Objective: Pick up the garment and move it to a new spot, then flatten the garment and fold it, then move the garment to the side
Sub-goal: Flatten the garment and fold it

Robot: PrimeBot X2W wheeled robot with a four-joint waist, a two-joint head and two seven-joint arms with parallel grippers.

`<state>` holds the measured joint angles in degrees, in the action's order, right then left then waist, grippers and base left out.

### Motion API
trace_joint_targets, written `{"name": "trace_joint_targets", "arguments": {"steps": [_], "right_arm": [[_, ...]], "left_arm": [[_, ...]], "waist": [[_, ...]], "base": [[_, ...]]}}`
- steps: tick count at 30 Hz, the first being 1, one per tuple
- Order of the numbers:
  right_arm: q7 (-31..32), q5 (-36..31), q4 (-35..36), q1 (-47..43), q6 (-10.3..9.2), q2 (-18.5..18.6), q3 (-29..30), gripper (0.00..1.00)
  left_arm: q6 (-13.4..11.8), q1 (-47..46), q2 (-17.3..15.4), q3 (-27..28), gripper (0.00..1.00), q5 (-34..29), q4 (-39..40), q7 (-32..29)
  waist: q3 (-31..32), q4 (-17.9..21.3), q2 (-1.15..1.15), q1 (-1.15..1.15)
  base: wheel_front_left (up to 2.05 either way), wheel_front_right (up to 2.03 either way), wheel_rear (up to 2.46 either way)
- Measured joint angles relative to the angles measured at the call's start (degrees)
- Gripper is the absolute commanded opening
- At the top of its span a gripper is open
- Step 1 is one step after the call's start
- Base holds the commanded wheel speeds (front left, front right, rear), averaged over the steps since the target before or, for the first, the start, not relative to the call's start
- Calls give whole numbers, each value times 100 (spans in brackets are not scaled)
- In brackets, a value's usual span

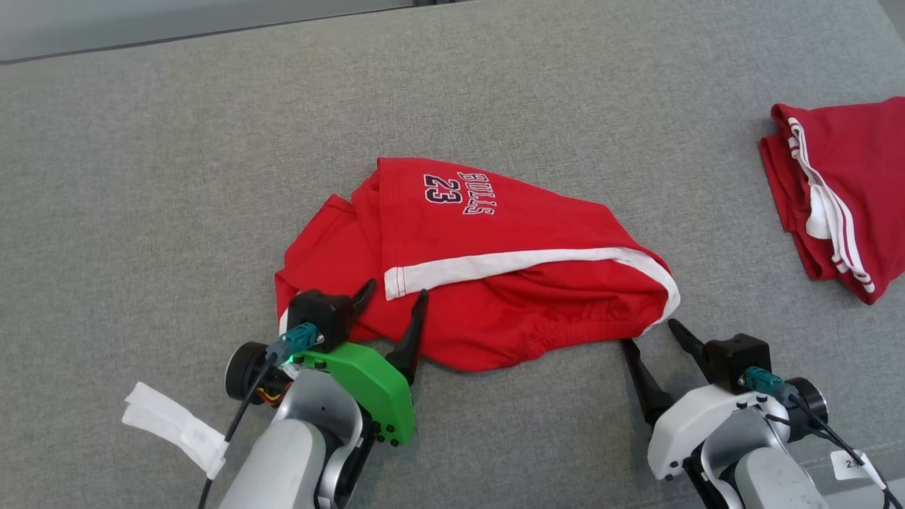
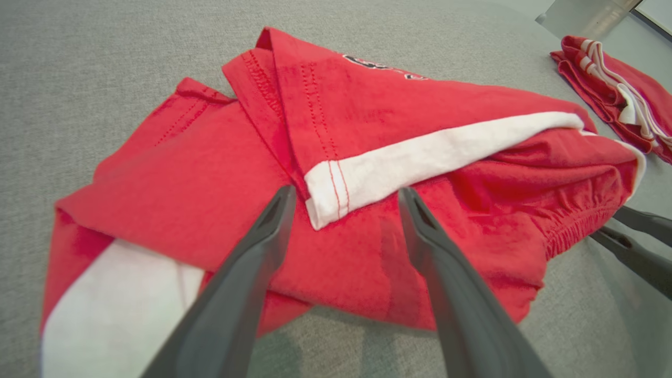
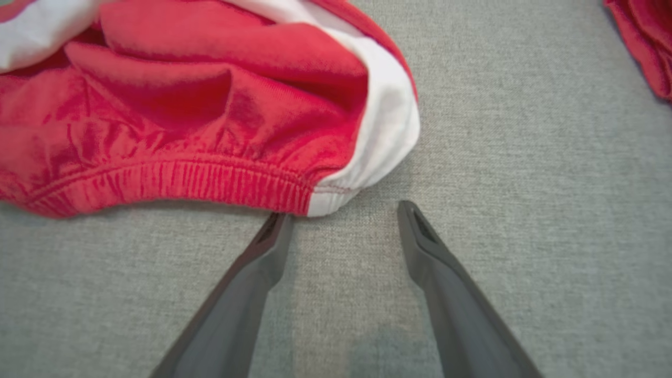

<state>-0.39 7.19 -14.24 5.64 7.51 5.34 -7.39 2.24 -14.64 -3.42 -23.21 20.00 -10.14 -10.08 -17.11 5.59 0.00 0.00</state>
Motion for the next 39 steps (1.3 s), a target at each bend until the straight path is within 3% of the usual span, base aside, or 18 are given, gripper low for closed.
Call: {"name": "trace_joint_targets", "arguments": {"steps": [9,10,12,14,17,21,22,23,26,33,36,39], "right_arm": [[-176,18,-121,233,0,60,-146,100],[-193,29,-131,249,0,65,-168,100],[-232,44,-151,284,0,70,-204,100],[-259,73,-163,288,0,76,-235,100],[-302,79,-176,289,0,101,-256,100],[-324,116,-177,292,0,131,-281,98],[-325,134,-187,297,0,137,-285,82],[-325,148,-207,311,0,146,-290,55],[-388,304,-276,417,0,174,-413,0],[-482,588,-212,584,0,628,-666,0],[-456,545,387,509,0,1040,-566,0],[-134,417,1379,366,0,1680,-355,0]], "left_arm": [[3,-191,2,-49,100,63,-151,5],[3,-197,5,-57,90,74,-163,7],[2,-211,5,-64,44,81,-193,7],[2,-218,2,-69,21,81,-208,16],[2,-219,-16,-76,0,85,-242,57],[3,-222,-44,-89,0,101,-283,65],[3,-228,-52,-92,0,104,-293,65],[5,-238,-58,-97,0,104,-301,67],[27,-252,-58,-88,0,146,-311,146],[-22,-309,-52,219,0,521,169,360],[13,-318,-60,396,0,813,903,356],[-23,-467,-141,560,0,940,2006,116]], "waist": [[-170,-1,0,0],[-183,6,0,0],[-202,27,0,0],[-217,48,0,0],[-222,69,0,0],[-216,77,0,0],[-219,76,0,0],[-221,73,0,0],[-219,72,0,0],[-140,113,0,0],[-59,127,0,0],[18,142,0,0]], "base": [[0,0,0],[0,0,0],[0,0,0],[0,0,0],[0,0,0],[0,0,0],[0,0,0],[0,0,0],[0,0,0],[0,0,0],[0,0,0],[0,0,0]]}}
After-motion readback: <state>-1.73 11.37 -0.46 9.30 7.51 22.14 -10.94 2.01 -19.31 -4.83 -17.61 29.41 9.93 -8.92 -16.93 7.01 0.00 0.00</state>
